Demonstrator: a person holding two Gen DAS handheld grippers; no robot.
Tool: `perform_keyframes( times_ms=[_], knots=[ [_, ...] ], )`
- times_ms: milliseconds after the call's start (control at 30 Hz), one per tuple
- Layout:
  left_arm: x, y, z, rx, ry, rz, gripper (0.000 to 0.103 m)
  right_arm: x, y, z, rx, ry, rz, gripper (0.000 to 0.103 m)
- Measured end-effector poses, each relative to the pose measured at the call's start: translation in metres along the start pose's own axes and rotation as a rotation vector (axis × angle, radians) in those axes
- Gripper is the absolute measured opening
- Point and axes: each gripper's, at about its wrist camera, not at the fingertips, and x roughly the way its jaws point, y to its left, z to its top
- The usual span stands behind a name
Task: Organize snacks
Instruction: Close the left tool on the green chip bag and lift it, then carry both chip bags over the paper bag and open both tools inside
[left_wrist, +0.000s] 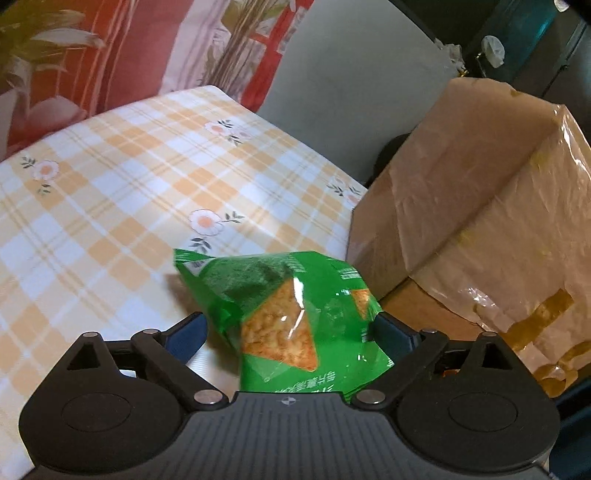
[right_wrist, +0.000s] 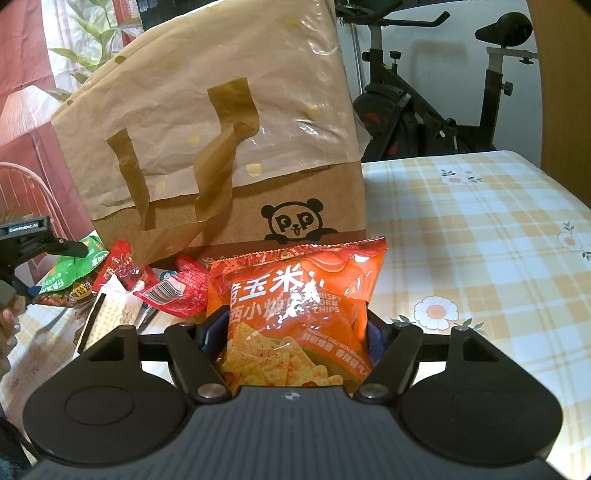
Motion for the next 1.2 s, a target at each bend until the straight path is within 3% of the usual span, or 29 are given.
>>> perform_keyframes(
  times_ms=[100, 167, 267, 500, 700, 1200],
  knots=[
    [0.0, -0.001, -0.003, 0.014, -0.021, -0.01, 0.093, 0.0, 0.0, 0.0, 0.001, 0.0, 0.001, 0.073],
    [-0.004, -0.001, -0.005, 0.035, -0.043, -0.007, 0.083, 0.0, -0.001, 0.0, 0.003, 0.001, 0.002, 0.073],
    [-0.015, -0.003, -0.005, 0.065, -0.077, 0.0, 0.078, 0.001, -0.001, 0.0, 0.01, 0.002, 0.005, 0.073],
    [-0.057, -0.008, -0.016, 0.168, -0.164, -0.006, 0.076, 0.001, -0.002, 0.0, 0.016, 0.002, 0.008, 0.073],
    [-0.088, -0.01, -0.028, 0.184, -0.214, -0.029, 0.076, 0.001, -0.003, 0.0, 0.027, 0.002, 0.014, 0.073],
    [-0.114, -0.016, -0.049, 0.233, -0.223, -0.049, 0.077, -0.014, 0.003, -0.002, 0.012, -0.033, -0.034, 0.072]
  ],
)
